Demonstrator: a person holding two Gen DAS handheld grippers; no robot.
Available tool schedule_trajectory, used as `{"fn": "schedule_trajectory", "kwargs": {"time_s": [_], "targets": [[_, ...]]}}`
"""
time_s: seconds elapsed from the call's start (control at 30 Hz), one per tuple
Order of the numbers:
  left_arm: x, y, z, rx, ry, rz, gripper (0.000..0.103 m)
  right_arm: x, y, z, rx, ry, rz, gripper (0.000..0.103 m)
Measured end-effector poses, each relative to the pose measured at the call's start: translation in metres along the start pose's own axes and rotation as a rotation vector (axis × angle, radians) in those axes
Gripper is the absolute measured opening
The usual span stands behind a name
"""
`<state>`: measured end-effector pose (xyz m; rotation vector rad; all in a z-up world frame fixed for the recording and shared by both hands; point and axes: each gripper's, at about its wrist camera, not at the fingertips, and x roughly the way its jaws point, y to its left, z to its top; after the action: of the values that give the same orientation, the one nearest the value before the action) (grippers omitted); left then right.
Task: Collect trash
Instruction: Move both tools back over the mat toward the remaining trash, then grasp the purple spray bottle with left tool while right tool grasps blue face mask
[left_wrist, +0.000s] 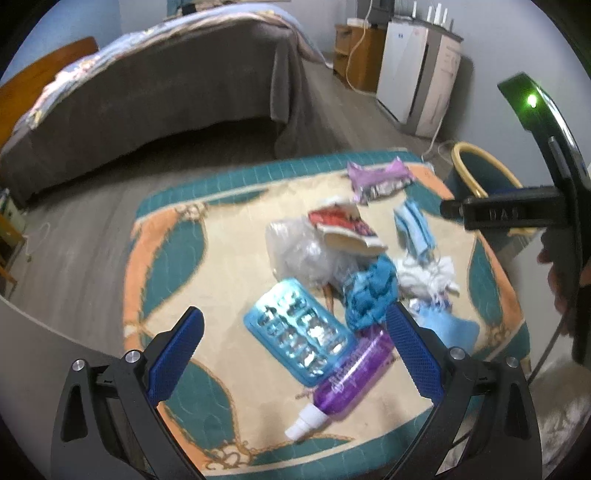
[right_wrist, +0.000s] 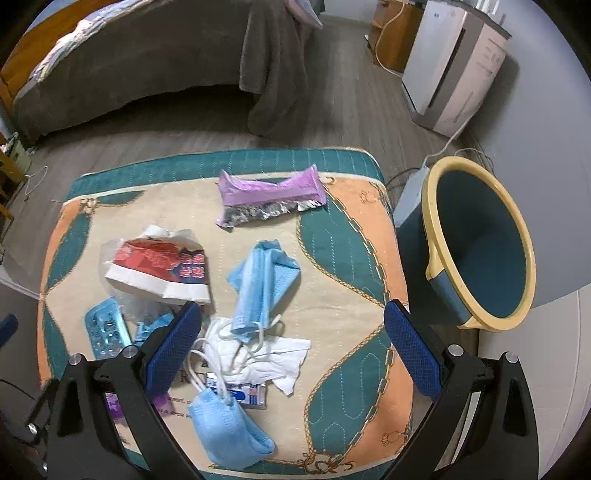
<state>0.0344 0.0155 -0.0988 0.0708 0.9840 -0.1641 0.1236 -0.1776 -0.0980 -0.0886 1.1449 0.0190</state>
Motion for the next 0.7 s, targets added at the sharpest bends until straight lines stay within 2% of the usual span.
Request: {"fn": "schedule_trajectory", "kwargs": {"time_s": [0.27,0.7], "targets": [[0.027,-0.021,-0.015,0.057,0.095,-0.026,0.098,0.008,-0.008,0.000,0.006,0.024,-0.008,0.097],[0.040,-0.039,-0.026,0.091,0.135,-0.046,0.094,0.013,-0.011,0.003,0.025,0.037,0.021,0.097]]}}
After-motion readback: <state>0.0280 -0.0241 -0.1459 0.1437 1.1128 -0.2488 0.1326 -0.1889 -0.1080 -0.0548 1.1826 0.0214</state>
